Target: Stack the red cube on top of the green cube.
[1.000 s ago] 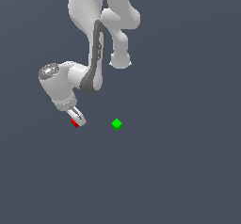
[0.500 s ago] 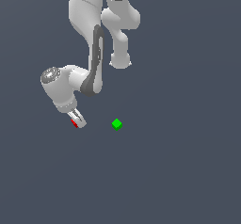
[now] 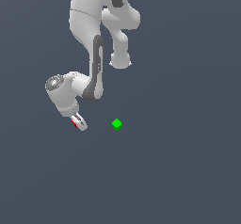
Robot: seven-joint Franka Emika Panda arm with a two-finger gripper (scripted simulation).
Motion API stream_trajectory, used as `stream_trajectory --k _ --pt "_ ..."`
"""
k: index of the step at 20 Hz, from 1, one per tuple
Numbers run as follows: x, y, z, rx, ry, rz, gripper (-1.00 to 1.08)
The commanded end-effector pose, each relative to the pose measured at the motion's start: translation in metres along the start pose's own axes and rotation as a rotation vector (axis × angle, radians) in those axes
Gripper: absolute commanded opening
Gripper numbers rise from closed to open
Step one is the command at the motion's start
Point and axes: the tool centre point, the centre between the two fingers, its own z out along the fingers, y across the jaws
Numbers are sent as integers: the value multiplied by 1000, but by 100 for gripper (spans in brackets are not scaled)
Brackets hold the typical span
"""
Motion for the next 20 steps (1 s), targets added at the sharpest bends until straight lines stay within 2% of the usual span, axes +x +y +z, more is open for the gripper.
stream_trajectory --k 1,13,20 --pt "1 0 0 1 1 0 -100" --pt "0 0 -3 1 1 0 -100" --pt "0 0 -30 2 1 1 -100"
